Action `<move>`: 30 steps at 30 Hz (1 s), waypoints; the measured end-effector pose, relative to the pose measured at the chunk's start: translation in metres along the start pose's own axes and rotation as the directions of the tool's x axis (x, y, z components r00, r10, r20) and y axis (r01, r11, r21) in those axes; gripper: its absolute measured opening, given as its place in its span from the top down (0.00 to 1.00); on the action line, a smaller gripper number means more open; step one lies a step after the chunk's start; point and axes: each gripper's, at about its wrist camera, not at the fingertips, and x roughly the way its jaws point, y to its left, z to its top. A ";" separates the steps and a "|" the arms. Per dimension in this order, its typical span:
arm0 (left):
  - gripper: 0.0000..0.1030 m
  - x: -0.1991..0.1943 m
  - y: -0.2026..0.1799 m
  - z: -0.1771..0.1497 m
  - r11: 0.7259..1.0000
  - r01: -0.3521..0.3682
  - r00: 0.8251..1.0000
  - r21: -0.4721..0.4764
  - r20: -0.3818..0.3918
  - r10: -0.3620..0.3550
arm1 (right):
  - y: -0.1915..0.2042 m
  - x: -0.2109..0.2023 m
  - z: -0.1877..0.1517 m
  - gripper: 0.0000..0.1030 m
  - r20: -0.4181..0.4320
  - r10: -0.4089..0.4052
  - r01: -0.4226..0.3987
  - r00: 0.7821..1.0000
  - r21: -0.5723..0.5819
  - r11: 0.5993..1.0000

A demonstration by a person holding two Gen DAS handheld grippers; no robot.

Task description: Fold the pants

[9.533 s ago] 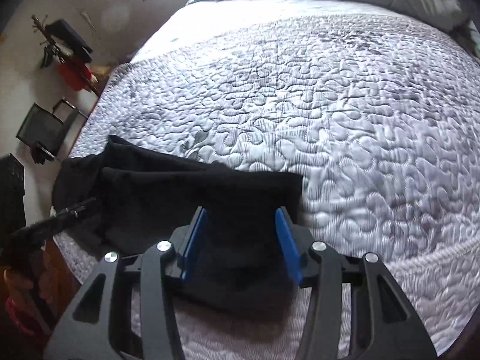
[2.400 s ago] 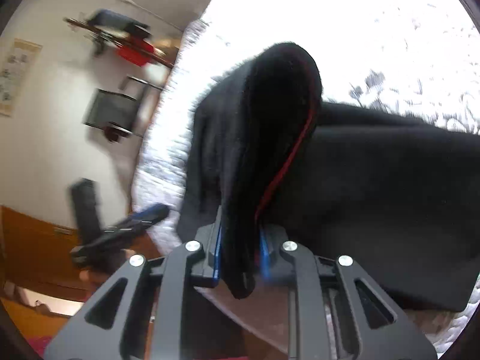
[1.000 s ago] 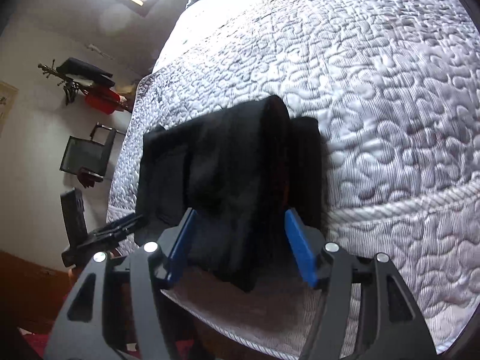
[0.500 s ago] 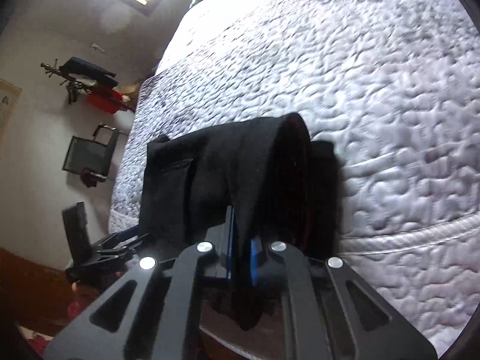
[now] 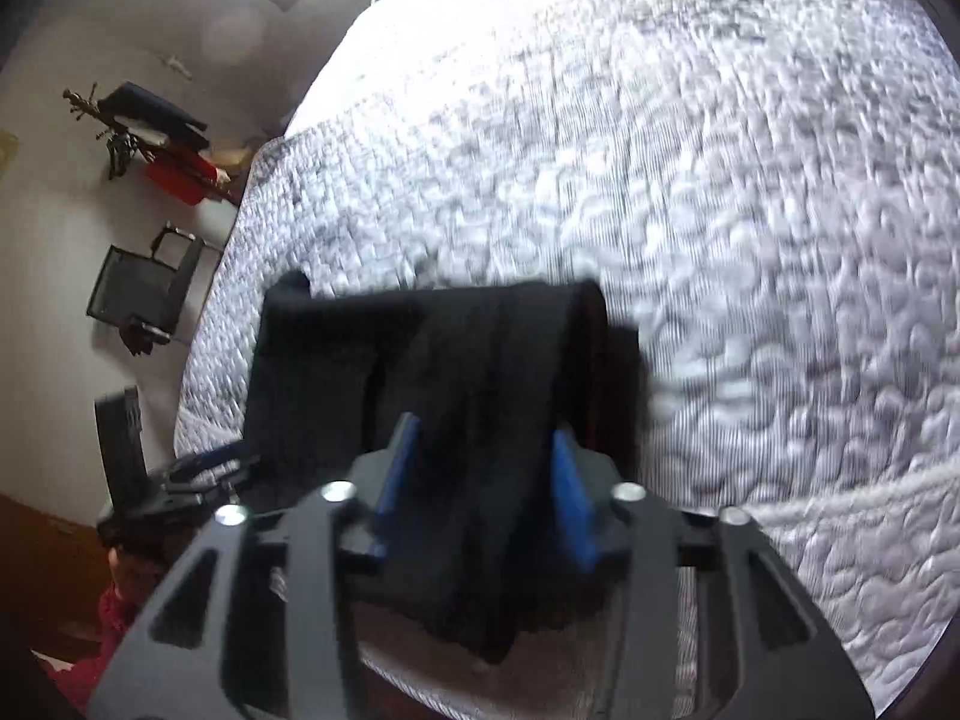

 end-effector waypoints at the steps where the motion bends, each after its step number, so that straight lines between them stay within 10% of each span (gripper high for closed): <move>1: 0.04 0.000 -0.004 0.003 1.000 -0.001 1.000 0.009 0.001 0.001 | 0.000 0.001 0.007 0.56 0.001 -0.003 0.003 1.000 0.007 1.000; 7: 0.04 0.011 -0.023 0.018 0.996 -0.059 0.998 0.069 -0.013 0.060 | -0.006 0.018 0.033 0.85 -0.021 -0.014 0.015 1.000 0.024 1.000; 14: 0.04 0.018 -0.039 0.011 0.993 -0.071 0.997 0.097 -0.009 0.072 | -0.025 0.042 0.030 0.90 -0.043 -0.084 0.087 0.996 0.084 0.993; 30: 0.04 -0.012 -0.057 0.002 0.990 -0.075 0.996 0.116 0.047 0.070 | 0.005 0.011 -0.047 0.46 -0.100 -0.084 0.083 0.991 -0.016 0.996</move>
